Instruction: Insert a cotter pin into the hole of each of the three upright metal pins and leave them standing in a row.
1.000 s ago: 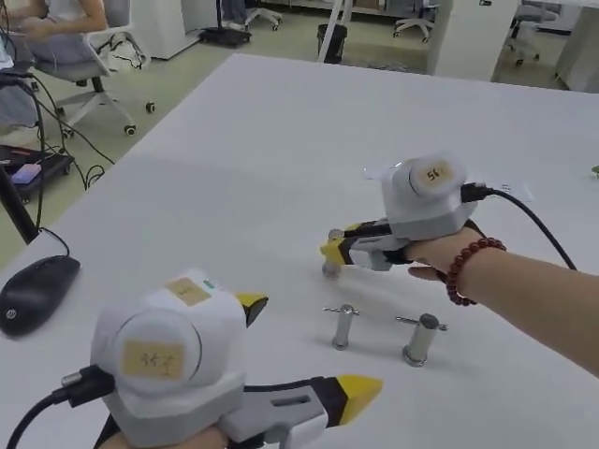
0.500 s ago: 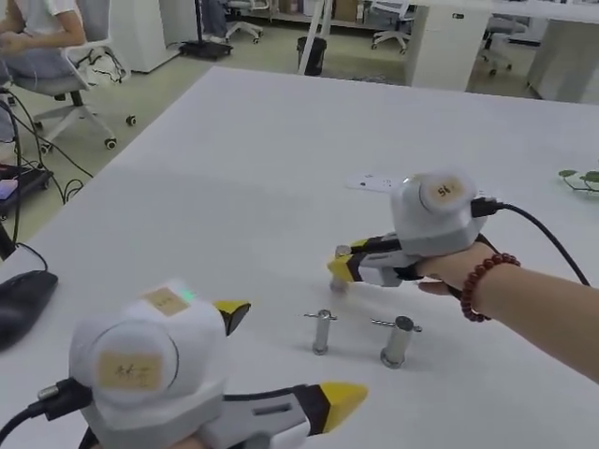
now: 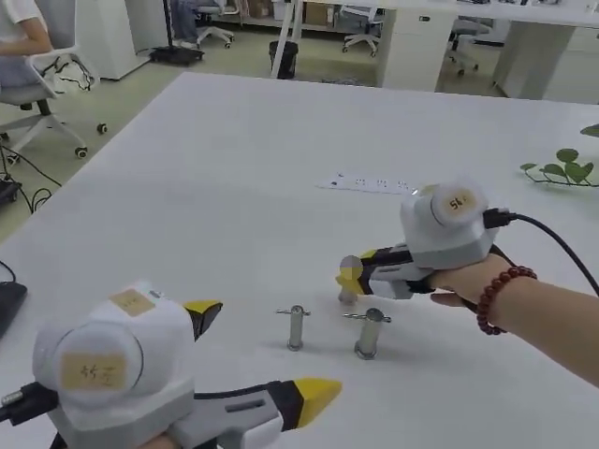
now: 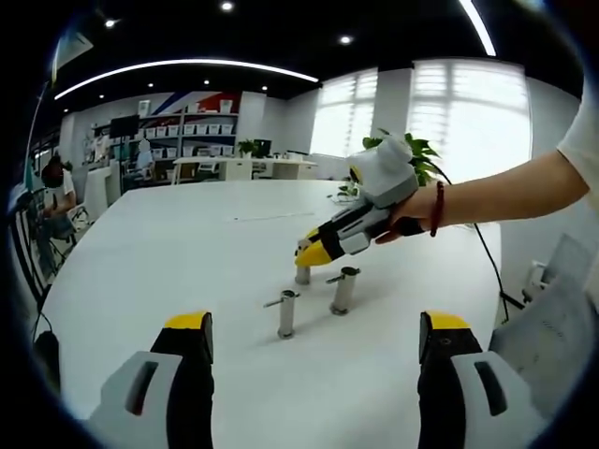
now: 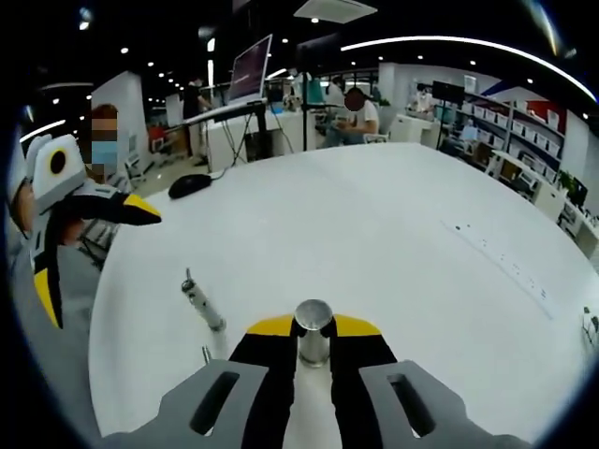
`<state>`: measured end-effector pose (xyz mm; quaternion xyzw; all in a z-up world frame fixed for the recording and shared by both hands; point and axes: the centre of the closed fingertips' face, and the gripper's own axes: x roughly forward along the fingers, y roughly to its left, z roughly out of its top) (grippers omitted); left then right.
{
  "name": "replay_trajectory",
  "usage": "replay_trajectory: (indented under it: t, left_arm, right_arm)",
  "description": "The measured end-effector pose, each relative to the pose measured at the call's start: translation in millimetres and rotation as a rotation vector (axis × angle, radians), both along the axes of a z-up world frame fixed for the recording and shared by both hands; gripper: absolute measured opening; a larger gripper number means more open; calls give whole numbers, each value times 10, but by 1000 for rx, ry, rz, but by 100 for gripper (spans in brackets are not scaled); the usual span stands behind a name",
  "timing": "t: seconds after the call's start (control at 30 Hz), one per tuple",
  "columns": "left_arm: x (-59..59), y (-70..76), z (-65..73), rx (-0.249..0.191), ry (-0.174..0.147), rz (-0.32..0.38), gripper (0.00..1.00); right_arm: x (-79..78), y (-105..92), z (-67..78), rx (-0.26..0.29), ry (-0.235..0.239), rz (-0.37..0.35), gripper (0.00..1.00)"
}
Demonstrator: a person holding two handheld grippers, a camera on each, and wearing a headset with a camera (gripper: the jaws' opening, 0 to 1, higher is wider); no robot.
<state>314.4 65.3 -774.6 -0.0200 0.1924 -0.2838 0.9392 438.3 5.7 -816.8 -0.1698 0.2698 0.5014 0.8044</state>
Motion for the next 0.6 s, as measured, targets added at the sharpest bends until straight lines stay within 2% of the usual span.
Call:
replay_trajectory:
  t: [0.6]
  left_arm:
    - [-59, -55, 39, 14, -8, -15, 92]
  right_arm:
    - [-186, -448, 44, -19, -16, -42, 13]
